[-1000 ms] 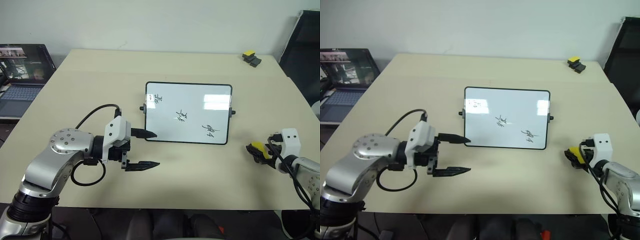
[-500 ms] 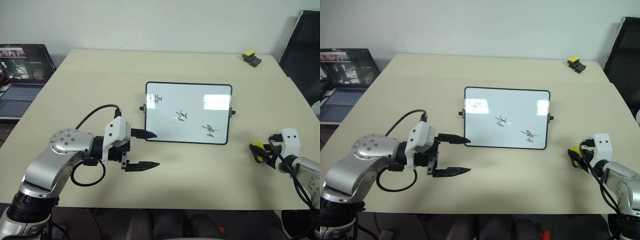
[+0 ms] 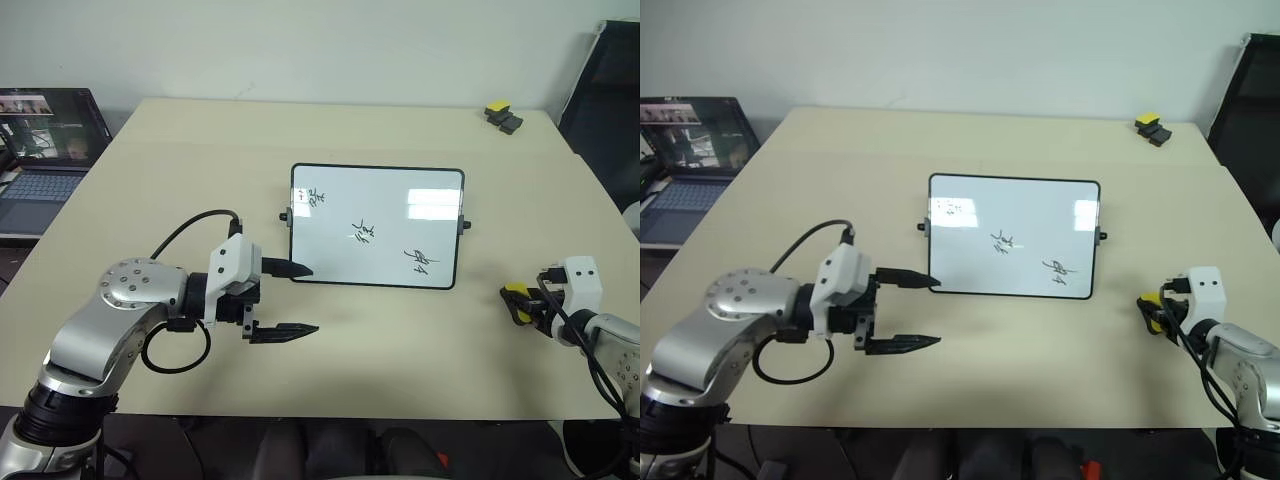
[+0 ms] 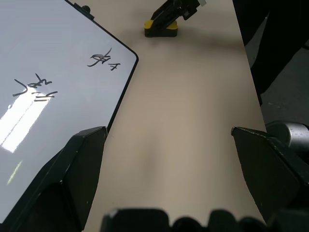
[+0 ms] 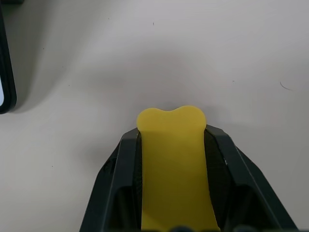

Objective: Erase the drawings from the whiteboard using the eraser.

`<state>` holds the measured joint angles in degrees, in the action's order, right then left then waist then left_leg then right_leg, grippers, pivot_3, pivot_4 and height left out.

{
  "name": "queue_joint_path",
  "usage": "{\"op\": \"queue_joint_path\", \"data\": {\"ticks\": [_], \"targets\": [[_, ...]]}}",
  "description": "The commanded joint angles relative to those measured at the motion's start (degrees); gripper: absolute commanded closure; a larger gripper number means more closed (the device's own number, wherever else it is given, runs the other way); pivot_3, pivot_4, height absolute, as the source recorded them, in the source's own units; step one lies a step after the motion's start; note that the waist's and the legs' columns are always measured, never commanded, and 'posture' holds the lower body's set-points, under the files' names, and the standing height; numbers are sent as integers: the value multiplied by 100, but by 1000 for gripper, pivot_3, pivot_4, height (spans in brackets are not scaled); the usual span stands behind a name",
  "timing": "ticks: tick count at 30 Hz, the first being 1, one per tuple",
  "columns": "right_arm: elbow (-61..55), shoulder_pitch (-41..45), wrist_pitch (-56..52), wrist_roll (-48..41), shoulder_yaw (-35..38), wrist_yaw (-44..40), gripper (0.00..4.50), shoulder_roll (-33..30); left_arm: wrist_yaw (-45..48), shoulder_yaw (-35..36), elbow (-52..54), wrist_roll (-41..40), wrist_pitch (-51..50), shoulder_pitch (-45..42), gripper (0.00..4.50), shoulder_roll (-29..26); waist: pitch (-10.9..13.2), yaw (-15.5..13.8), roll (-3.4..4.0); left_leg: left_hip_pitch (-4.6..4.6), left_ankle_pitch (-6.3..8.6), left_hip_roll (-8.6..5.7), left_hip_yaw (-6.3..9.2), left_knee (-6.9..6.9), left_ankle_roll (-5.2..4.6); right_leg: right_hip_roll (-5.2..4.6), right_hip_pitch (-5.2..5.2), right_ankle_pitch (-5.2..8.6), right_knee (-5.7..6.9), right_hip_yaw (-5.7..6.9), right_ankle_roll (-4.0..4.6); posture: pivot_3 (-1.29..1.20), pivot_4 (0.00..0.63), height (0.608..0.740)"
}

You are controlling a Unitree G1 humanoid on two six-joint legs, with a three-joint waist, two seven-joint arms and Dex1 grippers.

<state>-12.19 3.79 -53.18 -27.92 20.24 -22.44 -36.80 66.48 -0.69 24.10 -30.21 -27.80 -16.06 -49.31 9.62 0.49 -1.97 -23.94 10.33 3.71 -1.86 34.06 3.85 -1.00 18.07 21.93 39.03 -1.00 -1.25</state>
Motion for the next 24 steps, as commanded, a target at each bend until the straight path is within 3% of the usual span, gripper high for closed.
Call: {"op": "queue_joint_path", "data": {"ticks": [1, 15, 24], "targets": [[-370, 22, 150, -29, 263, -22, 3125, -80, -116, 206, 52, -11, 83, 25, 0, -10, 0, 0, 0, 0, 0, 0, 0, 0, 0, 0, 0, 0, 0, 0, 0, 0, 150, 740], [-1628, -632, 923, 116, 313, -312, 3126, -209, -1825, 1046, 15, 24, -146, 290, 0, 622, 2, -8, 0, -1, 0, 0, 5, 2, 0, -1, 0, 0, 1, 1, 0, 0, 150, 740], [-1643, -402, 1108, 121, 89, -520, 3126, -191, -1976, 1127, 185, -124, -357, 399, 0, 561, 2, 0, 1, 0, 0, 1, 5, 2, 1, -1, -1, 0, 2, 2, 0, 0, 150, 740]]}}
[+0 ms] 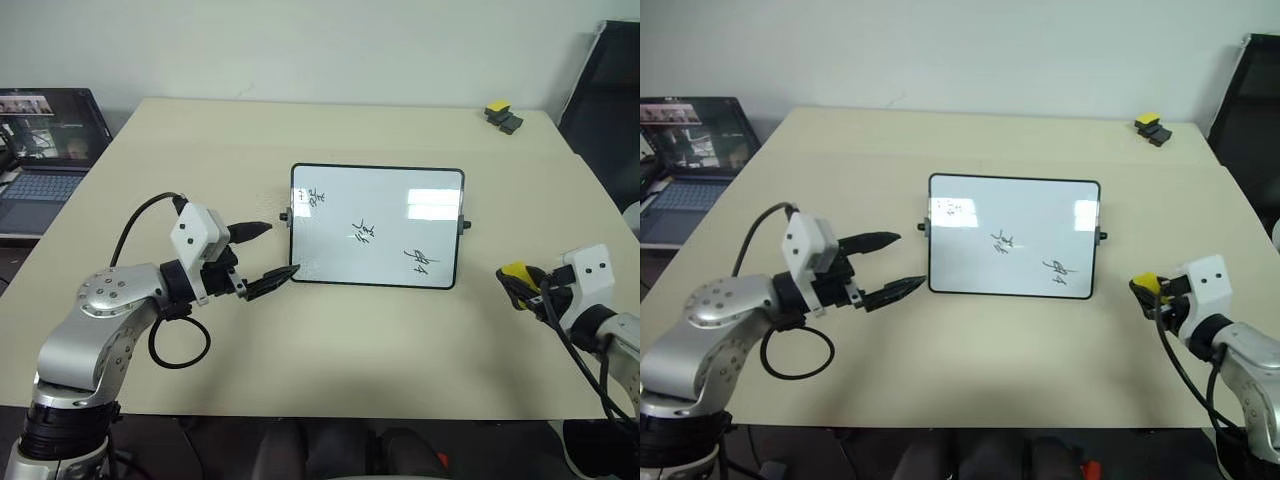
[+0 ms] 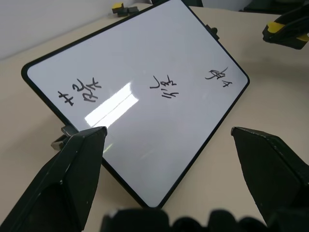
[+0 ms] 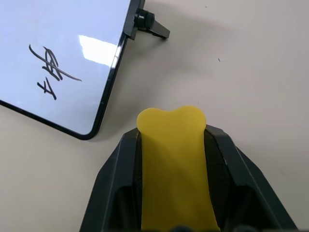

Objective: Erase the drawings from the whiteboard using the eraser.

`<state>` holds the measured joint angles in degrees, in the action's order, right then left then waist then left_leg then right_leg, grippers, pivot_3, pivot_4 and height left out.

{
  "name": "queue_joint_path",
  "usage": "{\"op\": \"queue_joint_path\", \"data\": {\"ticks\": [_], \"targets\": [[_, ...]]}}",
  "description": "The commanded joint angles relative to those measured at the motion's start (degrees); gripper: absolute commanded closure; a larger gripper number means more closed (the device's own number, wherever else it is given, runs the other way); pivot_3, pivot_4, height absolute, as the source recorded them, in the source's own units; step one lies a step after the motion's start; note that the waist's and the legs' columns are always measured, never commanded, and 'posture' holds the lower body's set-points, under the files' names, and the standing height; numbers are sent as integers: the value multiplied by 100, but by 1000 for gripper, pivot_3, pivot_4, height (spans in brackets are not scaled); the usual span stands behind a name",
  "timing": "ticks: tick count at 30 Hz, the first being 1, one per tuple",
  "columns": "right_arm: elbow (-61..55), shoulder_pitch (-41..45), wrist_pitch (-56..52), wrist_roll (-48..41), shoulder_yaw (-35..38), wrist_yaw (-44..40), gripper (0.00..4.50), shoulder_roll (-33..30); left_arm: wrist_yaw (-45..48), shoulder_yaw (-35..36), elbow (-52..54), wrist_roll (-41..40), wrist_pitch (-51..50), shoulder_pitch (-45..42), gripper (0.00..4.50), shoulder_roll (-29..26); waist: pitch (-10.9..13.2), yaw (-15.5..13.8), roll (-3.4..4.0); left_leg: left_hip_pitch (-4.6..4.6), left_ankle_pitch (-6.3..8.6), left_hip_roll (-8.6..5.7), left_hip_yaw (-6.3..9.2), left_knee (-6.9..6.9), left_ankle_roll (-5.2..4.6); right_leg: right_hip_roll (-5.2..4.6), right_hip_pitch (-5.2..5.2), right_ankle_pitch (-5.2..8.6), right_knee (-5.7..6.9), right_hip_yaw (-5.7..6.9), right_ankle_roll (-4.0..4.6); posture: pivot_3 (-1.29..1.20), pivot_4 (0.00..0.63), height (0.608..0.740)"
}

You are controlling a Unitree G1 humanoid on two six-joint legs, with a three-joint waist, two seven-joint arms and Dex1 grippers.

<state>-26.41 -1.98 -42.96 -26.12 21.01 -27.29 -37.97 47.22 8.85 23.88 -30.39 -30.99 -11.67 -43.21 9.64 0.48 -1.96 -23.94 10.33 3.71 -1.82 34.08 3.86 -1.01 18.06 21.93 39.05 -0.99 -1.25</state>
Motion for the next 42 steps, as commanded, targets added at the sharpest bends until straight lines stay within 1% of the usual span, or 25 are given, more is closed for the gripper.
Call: {"op": "queue_joint_path", "data": {"ticks": [1, 8, 12, 18, 27, 30, 34, 36, 40, 42], "targets": [[-227, 314, 116, -66, 2, 6, 3126, -30, -98, 216, 222, -129, -120, -41, 0, -76, 0, 1, 0, 0, 0, 0, 0, 0, 0, 0, 0, 0, 1, 0, 0, 0, 150, 740], [-180, 1012, 190, 1, -289, 29, 3126, 24, -388, 287, 90, -162, -402, -267, 0, -47, 2, -2, 0, 0, 0, 0, 1, 0, 0, 0, 0, 0, 0, 1, 0, 0, 150, 740], [-280, 1122, 228, 59, -569, 2, 3127, 28, -530, 279, 59, -169, -467, -334, 0, -8, 1, -6, 0, -2, 0, -1, 1, 0, 0, -1, 0, 0, -3, 1, 0, 0, 150, 740], [-410, 1317, 234, 44, -739, 68, 3127, 48, -644, 272, 6, -87, -450, -310, 0, -29, 2, -6, 0, -2, 0, 0, 1, 1, 0, -1, 0, 0, -1, 0, 0, 0, 150, 740], [-631, 2015, 68, 22, -1266, 40, 3128, 44, -794, 252, -120, 30, -394, -354, 0, -28, 2, -3, 0, -2, 0, 0, 4, 1, 0, -1, 2, 0, -1, -1, 0, 0, 150, 740], [-667, 2364, 2, 88, -1593, 101, 3128, 128, -785, 210, -187, 82, -407, -382, 0, -68, 2, 0, 0, -2, 0, 1, 5, 1, 0, -1, 3, 0, 0, 0, 0, 0, 150, 740], [-584, 2922, 192, 516, -2384, 55, 3128, 195, -834, 206, -363, 139, -429, -571, 0, -86, 2, 3, 0, -2, 0, 2, 9, 1, 0, -1, 5, 0, 2, 1, 1, 0, 150, 740], [-474, 3091, 284, 726, -2611, 86, 3128, 287, -876, 201, -452, 182, -428, -652, 0, -60, 3, 0, -1, -4, 0, 2, 11, 1, 0, -1, 7, 0, 2, 0, 1, 0, 150, 740], [-37, 3552, 647, 1301, -3207, 246, 3129, 724, -1028, 99, -612, 322, -415, -880, 0, 45, 3, 1, -2, -5, 0, 2, 11, 1, 1, -2, 8, 0, 0, 0, 1, 0, 150, 740], [151, 3700, 787, 1504, -3385, 283, 3129, 924, -1057, 72, -662, 358, -428, -959, 0, 75, 3, 1, -3, -6, -1, 3, 12, 1, 1, -2, 11, -1, 2, 0, 1, 0, 150, 740]]}}
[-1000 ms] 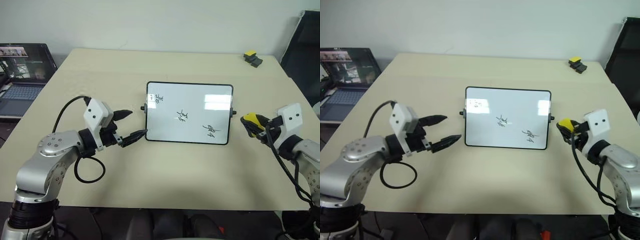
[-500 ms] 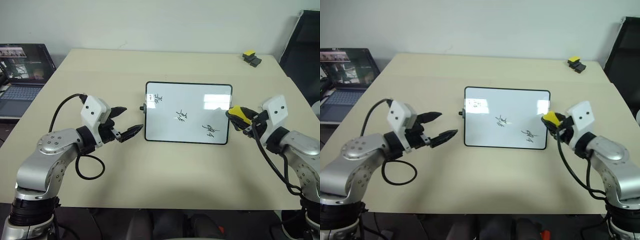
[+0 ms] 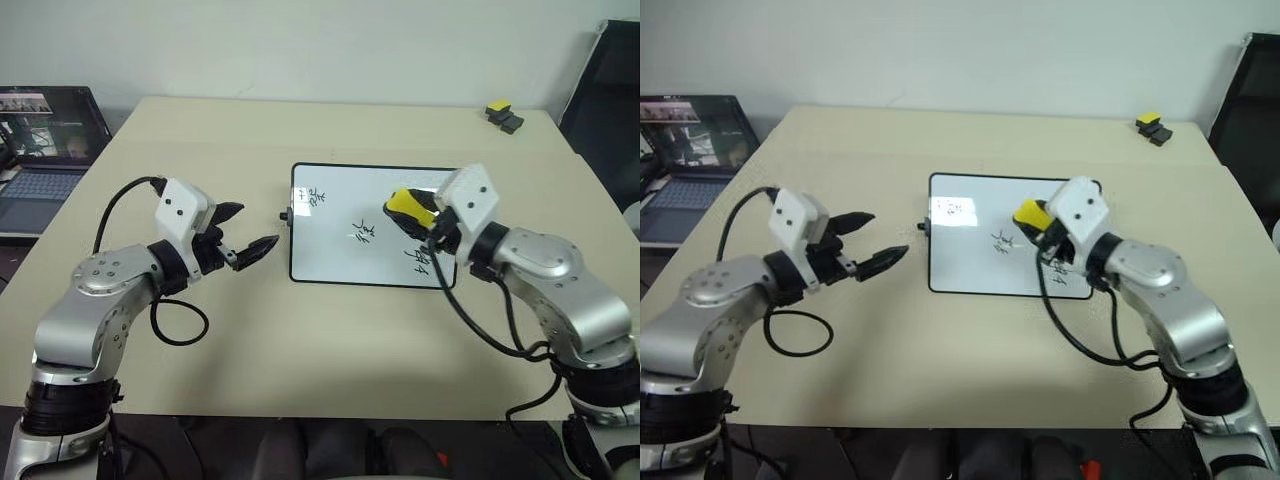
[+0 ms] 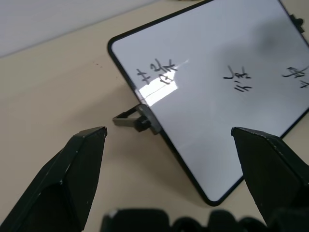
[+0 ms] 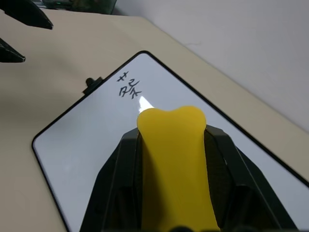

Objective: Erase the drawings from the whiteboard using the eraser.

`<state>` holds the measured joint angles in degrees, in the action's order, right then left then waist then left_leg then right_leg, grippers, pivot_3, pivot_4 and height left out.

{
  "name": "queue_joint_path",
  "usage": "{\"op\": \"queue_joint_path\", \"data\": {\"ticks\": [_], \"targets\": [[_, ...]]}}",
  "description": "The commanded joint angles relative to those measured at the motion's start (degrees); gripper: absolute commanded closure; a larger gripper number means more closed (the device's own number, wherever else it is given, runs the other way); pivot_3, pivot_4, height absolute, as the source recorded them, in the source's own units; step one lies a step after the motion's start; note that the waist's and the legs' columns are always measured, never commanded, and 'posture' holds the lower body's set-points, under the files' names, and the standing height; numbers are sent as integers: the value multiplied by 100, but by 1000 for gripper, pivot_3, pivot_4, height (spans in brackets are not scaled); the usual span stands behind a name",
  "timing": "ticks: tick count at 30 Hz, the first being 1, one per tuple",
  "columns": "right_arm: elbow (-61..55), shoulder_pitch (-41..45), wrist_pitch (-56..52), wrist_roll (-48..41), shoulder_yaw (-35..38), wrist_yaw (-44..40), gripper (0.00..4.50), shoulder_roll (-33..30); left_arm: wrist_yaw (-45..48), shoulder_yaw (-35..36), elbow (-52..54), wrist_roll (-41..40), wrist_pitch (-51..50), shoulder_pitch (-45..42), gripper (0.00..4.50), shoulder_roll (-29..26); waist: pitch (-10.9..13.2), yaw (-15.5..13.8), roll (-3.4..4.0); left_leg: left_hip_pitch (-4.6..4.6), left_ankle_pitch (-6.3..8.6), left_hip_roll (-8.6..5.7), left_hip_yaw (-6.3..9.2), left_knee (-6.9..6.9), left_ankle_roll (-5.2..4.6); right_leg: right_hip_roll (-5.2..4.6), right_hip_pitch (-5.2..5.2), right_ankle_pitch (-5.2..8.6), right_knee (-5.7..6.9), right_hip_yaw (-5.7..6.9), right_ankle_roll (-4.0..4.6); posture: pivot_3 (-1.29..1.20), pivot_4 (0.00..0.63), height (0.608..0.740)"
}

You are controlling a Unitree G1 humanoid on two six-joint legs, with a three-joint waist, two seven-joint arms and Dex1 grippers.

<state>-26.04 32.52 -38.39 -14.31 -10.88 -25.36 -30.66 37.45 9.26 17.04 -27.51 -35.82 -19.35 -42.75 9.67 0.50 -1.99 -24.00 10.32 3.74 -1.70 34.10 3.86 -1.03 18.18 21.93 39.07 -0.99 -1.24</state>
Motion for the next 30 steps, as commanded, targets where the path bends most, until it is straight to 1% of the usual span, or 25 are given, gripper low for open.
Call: {"op": "queue_joint_path", "data": {"ticks": [1, 4, 8, 13, 22, 30], "targets": [[279, 366, 457, 479, -319, 124, 3129, 304, -94, 16, -15, 95, 56, -234, 0, 47, 0, 0, 0, -1, 0, 0, 0, 0, 0, 0, 0, 0, 0, 1, 0, 0, 150, 740], [765, 696, 765, 936, -574, 266, 3129, 618, -64, -26, -69, 133, 73, -294, 0, 76, 0, 8, 0, 0, -1, 0, -2, 0, 3, 0, 3, 0, 1, -1, 0, 0, 150, 740], [1425, 1108, 1026, 1288, -726, 386, 3129, 1095, -29, -97, -57, 186, 69, -289, 0, 83, 0, 5, -1, -2, -4, 1, -1, -1, 7, -1, 3, 0, 0, 1, 0, 0, 150, 740], [2017, 1400, 1358, 1644, -908, 271, 3129, 1378, -27, -70, -16, 193, 37, -229, 0, 75, 0, 8, 0, -1, -3, 3, 0, -1, 6, -1, 4, 0, 1, 1, 1, 0, 150, 740], [3385, 2174, 1667, 1975, -1099, -34, 3129, 1919, -19, -90, 296, 153, -5, 94, 0, 85, 1, 99, 0, -1, -1, 7, 5, -1, 3, -5, 6, -1, 5, 2, 2, 0, 150, 740], [4345, 2535, 2119, 2227, -1225, -225, 3129, 2315, -66, -87, 369, 151, -15, 158, 0, 113, 1, 112, 0, 0, -1, 8, 7, -1, 1, -9, 6, -1, 5, 1, 2, 0, 150, 740]]}}
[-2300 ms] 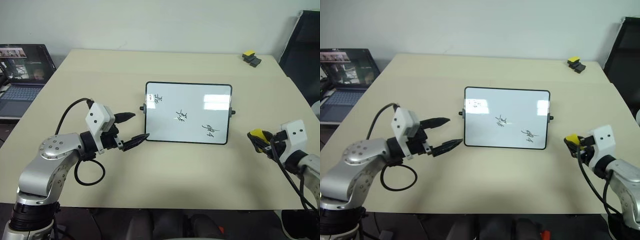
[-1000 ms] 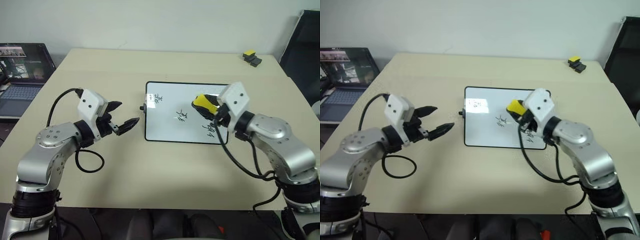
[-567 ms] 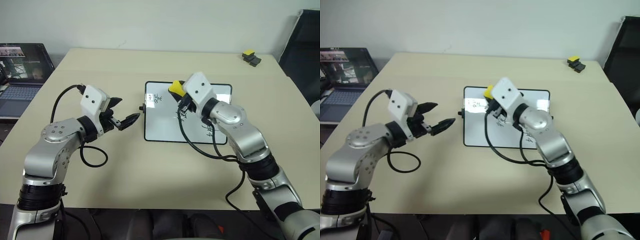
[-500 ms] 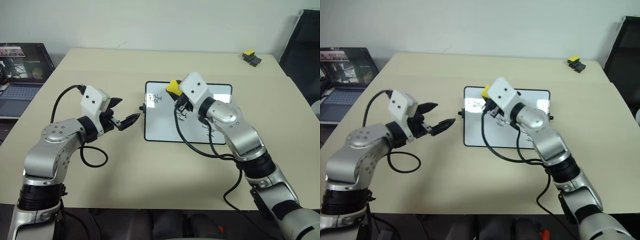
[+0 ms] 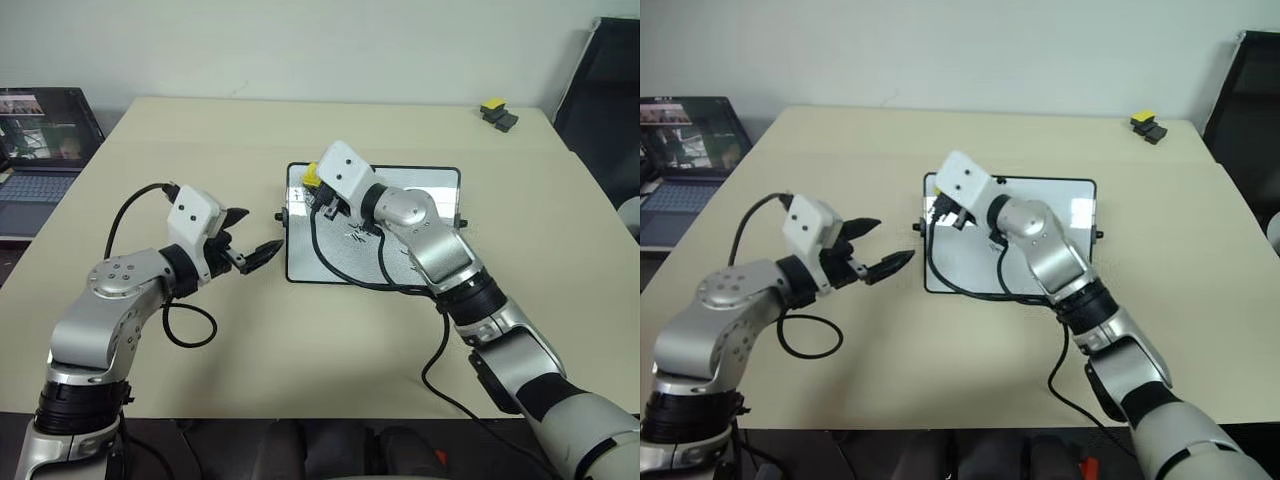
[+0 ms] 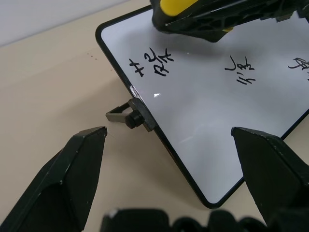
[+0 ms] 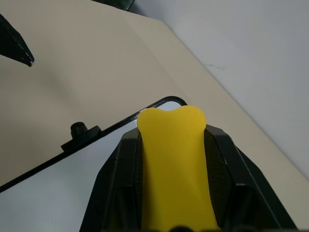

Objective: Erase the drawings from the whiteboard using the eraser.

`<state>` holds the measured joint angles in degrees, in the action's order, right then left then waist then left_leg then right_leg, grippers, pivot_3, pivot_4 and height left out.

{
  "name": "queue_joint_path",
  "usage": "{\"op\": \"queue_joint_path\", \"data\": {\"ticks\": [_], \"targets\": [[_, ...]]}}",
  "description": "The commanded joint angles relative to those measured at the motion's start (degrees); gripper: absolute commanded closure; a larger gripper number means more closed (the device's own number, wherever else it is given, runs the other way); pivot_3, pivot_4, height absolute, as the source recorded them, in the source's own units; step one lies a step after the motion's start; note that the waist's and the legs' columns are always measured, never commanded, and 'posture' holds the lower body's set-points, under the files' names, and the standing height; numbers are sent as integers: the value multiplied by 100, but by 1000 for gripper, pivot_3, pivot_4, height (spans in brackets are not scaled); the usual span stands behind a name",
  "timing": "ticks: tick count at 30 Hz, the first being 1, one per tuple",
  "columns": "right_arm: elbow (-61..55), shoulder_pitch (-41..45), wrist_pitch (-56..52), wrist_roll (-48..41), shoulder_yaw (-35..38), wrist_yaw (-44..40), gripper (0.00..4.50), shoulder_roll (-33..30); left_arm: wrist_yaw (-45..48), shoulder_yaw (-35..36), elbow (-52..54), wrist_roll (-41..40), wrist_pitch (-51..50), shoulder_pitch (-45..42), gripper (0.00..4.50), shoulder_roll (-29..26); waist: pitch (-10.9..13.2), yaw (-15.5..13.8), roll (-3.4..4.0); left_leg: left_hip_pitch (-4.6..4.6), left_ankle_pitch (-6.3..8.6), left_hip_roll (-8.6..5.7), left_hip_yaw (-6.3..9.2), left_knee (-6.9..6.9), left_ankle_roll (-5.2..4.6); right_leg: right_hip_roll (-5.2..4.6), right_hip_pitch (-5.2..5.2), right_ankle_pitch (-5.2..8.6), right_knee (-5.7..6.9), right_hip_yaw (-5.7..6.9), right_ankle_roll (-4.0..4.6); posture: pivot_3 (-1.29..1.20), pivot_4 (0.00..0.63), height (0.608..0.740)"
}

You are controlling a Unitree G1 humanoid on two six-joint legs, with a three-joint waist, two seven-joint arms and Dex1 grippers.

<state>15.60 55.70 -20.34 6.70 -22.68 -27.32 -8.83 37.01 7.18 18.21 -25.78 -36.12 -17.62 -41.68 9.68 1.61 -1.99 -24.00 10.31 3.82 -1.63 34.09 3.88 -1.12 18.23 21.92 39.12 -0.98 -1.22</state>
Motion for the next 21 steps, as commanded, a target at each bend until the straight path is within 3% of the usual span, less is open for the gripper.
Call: {"op": "queue_joint_path", "data": {"ticks": [1, 21], "targets": [[357, 258, 415, 168, -53, -21, 3129, 187, -27, 119, 255, -23, 16, -14, 0, 9, 0, 3, 0, 0, 0, 1, 0, 0, 0, -1, 0, 0, 0, 0, 0, 0, 150, 740], [2565, 762, 1652, 500, 98, 226, 3129, 659, -11, 142, 444, -81, -49, 82, 0, 15, 1, 17, 0, 3, 0, 6, 0, -1, 1, -5, 1, 0, 6, -1, 0, 0, 150, 740]]}}
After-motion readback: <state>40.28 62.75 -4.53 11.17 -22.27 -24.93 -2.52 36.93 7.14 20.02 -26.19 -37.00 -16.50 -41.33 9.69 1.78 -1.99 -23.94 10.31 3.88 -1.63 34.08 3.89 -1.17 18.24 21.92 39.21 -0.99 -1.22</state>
